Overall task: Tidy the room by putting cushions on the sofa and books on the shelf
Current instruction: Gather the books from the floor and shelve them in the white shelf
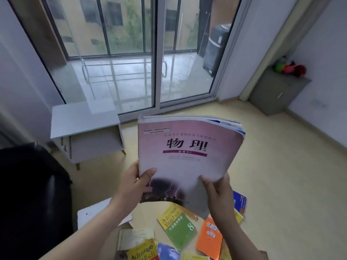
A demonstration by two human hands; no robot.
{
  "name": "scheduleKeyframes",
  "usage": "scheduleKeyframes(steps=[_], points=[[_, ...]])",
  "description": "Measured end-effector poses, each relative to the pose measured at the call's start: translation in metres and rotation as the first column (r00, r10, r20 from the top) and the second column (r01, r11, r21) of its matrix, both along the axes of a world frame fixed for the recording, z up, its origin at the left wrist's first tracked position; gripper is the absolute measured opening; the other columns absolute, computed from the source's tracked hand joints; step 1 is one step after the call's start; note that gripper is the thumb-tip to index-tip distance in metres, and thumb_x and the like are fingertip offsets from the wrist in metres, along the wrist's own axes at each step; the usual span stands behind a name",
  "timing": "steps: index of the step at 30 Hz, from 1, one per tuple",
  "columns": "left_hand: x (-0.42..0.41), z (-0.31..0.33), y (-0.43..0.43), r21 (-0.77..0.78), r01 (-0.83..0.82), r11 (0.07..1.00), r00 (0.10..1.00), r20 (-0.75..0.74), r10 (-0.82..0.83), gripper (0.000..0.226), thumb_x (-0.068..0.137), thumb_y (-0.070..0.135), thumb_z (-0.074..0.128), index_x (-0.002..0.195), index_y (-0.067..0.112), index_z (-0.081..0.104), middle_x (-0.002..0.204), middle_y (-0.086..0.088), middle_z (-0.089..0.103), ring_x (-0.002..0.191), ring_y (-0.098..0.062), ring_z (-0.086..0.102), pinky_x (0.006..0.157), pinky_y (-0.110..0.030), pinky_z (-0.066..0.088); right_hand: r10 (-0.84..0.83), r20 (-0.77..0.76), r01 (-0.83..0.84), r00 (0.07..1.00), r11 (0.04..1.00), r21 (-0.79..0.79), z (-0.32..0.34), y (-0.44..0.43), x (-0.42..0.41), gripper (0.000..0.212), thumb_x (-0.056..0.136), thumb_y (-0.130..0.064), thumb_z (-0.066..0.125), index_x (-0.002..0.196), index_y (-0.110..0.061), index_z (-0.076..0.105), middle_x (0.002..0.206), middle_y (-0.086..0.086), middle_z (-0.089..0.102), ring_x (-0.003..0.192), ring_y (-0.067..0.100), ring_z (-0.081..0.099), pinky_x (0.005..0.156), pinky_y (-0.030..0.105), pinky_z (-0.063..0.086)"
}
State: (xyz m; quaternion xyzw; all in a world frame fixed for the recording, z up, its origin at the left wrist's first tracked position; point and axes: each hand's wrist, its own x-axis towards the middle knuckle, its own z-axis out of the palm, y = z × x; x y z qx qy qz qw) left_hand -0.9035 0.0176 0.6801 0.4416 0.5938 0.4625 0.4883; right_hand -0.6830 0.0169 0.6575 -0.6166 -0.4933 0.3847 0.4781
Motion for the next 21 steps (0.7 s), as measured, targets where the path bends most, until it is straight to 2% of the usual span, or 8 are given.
scheduleKeyframes(steps=[3,5,8,11,14,18,21], points=[[-0.003,0.058,-0.010,0.096,-0.034,0.995,0.999,-0.030,0.037,0.012,0.090,0.022,0.061,0.101,0.020,0.057,0.096,-0.025,0.062,0.075,-0.032,0.062,0.068,-0.049,0.058,0.065,0.024,-0.066,0.998,0.996,0.059,0.057,0.003,-0.003,0.024,0.093,-0.013,0.060,0.112,-0.014,0.046,0.101,-0.015,0.059,0.080,-0.017,0.057,0.059,0.007,0.045],[-0.005,0.085,-0.015,0.160,-0.084,0.983,0.994,-0.062,0.095,0.014,0.089,0.030,0.061,0.099,0.021,0.058,0.091,-0.020,0.064,0.078,-0.034,0.064,0.068,-0.049,0.059,0.109,0.040,-0.113,0.993,0.987,0.117,0.082,0.006,-0.006,0.027,0.093,-0.017,0.060,0.116,-0.016,0.046,0.107,-0.015,0.059,0.088,-0.008,0.060,0.064,0.011,0.049],[-0.008,0.112,-0.022,0.205,-0.168,0.964,0.982,-0.056,0.183,0.015,0.089,0.033,0.060,0.100,0.023,0.060,0.091,-0.015,0.066,0.081,-0.031,0.065,0.068,-0.046,0.060,0.160,0.053,-0.166,0.986,0.974,0.154,0.117,0.008,-0.012,0.026,0.094,-0.023,0.058,0.115,-0.020,0.043,0.109,-0.018,0.055,0.090,0.002,0.060,0.061,0.012,0.051],[-0.018,0.131,-0.019,0.242,-0.203,0.949,0.974,-0.046,0.220,0.006,0.089,0.032,0.061,0.093,0.028,0.058,0.089,-0.015,0.064,0.080,-0.030,0.065,0.067,-0.043,0.060,0.202,0.071,-0.213,0.977,0.954,0.210,0.144,0.016,-0.022,0.024,0.094,-0.023,0.059,0.112,-0.021,0.042,0.107,-0.018,0.053,0.088,0.003,0.058,0.058,0.010,0.049],[-0.033,0.145,-0.013,0.269,-0.236,0.934,0.965,-0.049,0.258,0.006,0.089,0.031,0.061,0.090,0.031,0.055,0.089,-0.012,0.064,0.079,-0.026,0.066,0.066,-0.041,0.060,0.219,0.073,-0.230,0.973,0.947,0.225,0.163,0.024,-0.039,0.026,0.094,-0.023,0.059,0.112,-0.021,0.041,0.105,-0.016,0.053,0.087,0.002,0.057,0.057,0.014,0.047],[-0.059,0.166,0.000,0.320,-0.235,0.918,0.959,-0.076,0.272,0.006,0.090,0.031,0.059,0.089,0.030,0.053,0.087,-0.011,0.063,0.077,-0.024,0.065,0.060,-0.030,0.060,0.214,0.061,-0.222,0.975,0.940,0.259,0.183,0.040,-0.067,0.026,0.093,-0.022,0.060,0.112,-0.019,0.043,0.102,-0.012,0.055,0.085,0.000,0.056,0.056,0.013,0.043],[-0.081,0.179,0.009,0.350,-0.237,0.906,0.956,-0.082,0.282,0.006,0.091,0.031,0.057,0.091,0.027,0.053,0.085,-0.010,0.061,0.076,-0.023,0.064,0.058,-0.027,0.059,0.221,0.066,-0.230,0.973,0.928,0.294,0.195,0.052,-0.090,0.027,0.093,-0.021,0.061,0.114,-0.020,0.044,0.103,-0.012,0.056,0.086,0.000,0.056,0.058,0.013,0.043]])
